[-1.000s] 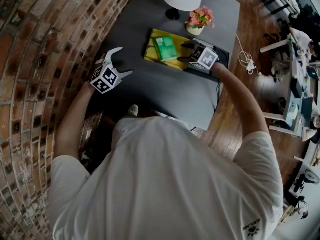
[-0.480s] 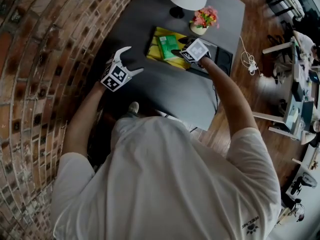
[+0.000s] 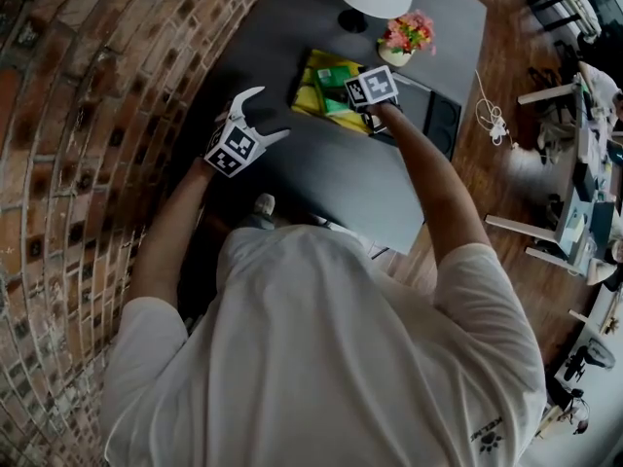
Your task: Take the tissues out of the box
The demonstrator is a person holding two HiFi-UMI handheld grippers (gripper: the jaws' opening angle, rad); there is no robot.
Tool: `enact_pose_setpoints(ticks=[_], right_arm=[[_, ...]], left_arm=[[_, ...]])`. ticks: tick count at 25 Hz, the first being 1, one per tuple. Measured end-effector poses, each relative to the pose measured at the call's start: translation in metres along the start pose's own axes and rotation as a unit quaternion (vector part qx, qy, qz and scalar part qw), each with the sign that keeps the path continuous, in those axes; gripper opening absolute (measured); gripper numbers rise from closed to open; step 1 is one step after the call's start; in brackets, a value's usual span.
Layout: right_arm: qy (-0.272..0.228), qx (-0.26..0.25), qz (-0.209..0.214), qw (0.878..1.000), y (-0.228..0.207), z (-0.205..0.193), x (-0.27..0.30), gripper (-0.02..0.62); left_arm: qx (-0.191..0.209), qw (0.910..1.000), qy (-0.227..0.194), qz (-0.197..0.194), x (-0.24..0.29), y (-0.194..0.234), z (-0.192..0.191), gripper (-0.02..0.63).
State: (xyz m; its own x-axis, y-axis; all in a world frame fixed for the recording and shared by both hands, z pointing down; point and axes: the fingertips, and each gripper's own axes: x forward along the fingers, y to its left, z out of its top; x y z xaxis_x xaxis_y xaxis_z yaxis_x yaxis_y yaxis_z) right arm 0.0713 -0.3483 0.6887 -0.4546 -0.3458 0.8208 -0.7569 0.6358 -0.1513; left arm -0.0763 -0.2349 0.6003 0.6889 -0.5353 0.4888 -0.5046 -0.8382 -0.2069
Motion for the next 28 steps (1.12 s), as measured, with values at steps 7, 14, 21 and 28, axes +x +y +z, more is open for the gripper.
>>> enact_pose_setpoints(ticks=[7,14,21,28], right_arm=[[0.016,0.084,-0.064,0.994,-0.016,-0.009,0.019,0.563],[0.017,0.078,-0.081,0.993,-0.011,-0.003,0.04,0.563],[0.041,0.073,-0.078,0.993,-0.006,-0.012,0.055,0.54],[0.044,0.068,-0.083,0.993,-0.012,-0.014,0.057,0.511]], left_arm=[[-0.013,0.9996,-0.01,0.022,-0.009,0.01,0.002,0.453],[-0.07,0.995,-0.04,0.06,-0.019,0.019,0.01,0.453],[-0.094,0.9913,-0.057,0.072,-0.03,0.02,0.015,0.453],[-0.12,0.987,-0.077,0.075,-0.039,0.018,0.022,0.453]])
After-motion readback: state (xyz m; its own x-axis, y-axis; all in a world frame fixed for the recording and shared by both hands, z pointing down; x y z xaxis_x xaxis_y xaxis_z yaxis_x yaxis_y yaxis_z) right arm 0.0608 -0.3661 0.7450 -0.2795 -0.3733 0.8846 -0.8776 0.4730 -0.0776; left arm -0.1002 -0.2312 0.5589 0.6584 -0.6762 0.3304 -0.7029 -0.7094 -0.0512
